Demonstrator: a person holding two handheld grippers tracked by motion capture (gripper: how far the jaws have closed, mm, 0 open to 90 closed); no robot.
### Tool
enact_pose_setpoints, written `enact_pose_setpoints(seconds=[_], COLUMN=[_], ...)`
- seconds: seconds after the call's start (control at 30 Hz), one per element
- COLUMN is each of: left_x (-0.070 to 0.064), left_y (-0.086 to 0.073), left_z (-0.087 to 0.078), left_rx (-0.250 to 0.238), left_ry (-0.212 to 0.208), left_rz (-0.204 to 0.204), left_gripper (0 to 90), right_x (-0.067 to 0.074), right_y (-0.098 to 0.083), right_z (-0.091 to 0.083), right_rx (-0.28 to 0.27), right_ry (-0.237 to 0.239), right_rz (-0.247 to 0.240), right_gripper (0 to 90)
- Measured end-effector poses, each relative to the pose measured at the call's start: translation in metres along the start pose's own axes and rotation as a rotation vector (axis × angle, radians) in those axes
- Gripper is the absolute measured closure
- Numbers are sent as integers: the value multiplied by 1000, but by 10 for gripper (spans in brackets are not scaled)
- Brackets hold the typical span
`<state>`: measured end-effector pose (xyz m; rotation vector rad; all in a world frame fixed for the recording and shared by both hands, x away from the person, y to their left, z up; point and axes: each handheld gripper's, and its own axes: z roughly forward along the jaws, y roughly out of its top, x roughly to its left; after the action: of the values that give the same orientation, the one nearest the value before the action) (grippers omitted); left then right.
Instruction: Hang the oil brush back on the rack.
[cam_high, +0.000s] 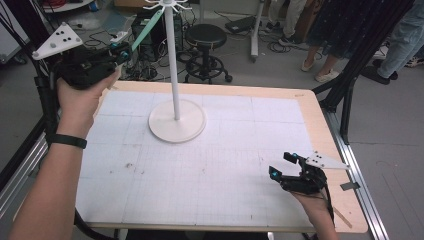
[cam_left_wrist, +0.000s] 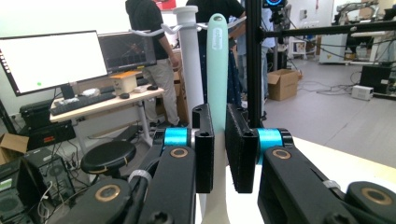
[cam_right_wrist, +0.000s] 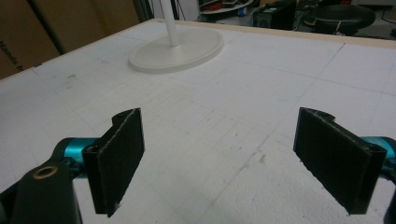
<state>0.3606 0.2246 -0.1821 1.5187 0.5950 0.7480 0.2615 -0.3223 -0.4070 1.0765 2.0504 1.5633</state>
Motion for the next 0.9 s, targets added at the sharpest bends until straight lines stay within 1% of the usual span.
enact_pose_setpoints(seconds=[0.13, 0.17, 0.2, 0.23, 0.4, 0.43, 0.47, 0.5, 0.53, 0.57, 0.6, 0.63, 0.67, 0.7, 0.73, 0.77, 0.8, 0.83, 0.87, 0.9], left_x=[0, 1, 1, 2, 3, 2, 1, 1, 2, 2, 3, 4, 4, 5, 6, 6, 6, 6, 5, 2], left_y=[-1, -2, -2, -3, -5, -7, -8, -8, -10, -10, -13, -15, -17, -20, -23, -29, -29, -34, -38, -44], left_z=[3, 4, 4, 6, 10, 11, 10, 10, 9, 9, 8, 6, 5, 1, -1, -7, -7, -12, -15, -21], left_rx=[-2, 4, 4, 4, 13, 25, 18, 18, 16, 16, 19, 21, 23, 22, 23, 36, 36, 46, 55, 65], left_ry=[10, 19, 19, 27, 18, 11, 8, 8, 0, 0, -2, -6, -5, -2, 1, 1, 1, 5, 4, 10], left_rz=[0, 1, 1, -4, -8, -12, -10, -10, -24, -24, -35, -43, -44, -49, -58, -65, -65, -65, -61, -48], left_gripper=[823, 823, 823, 823, 816, 809, 796, 747, 684, 633, 633, 551, 551, 464, 464, 401, 380, 351, 351, 328], right_x=[0, 1, 1, 1, 1, 1, 1, 1, 0, 0, 0, 0, 0, 0, 0, 0, 0, -1, -1, -1], right_y=[0, 0, 0, 0, 0, 0, 0, 0, 0, 0, 0, 0, 0, 0, 0, 0, 0, 0, 0, 0], right_z=[0, 0, 0, 0, 0, 0, -1, -1, -1, -1, -1, -2, -2, -2, -2, -2, -2, -2, -2, -1], right_rx=[1, 2, 2, 3, 2, 2, 1, 1, 0, 0, 0, 0, 0, -2, 0, -1, -1, 0, 0, 1], right_ry=[1, 2, 2, 2, 1, 3, 4, 4, 2, 2, 1, 1, 1, -1, 2, 2, 2, 2, 2, 1], right_rz=[2, 4, 4, 1, 2, 3, 3, 3, -1, -1, -1, 2, 2, -2, 4, 4, 4, 6, 6, 5], right_gripper=[155, 155, 155, 155, 155, 155, 155, 155, 155, 155, 155, 155, 155, 155, 155, 155, 155, 155, 155, 155])
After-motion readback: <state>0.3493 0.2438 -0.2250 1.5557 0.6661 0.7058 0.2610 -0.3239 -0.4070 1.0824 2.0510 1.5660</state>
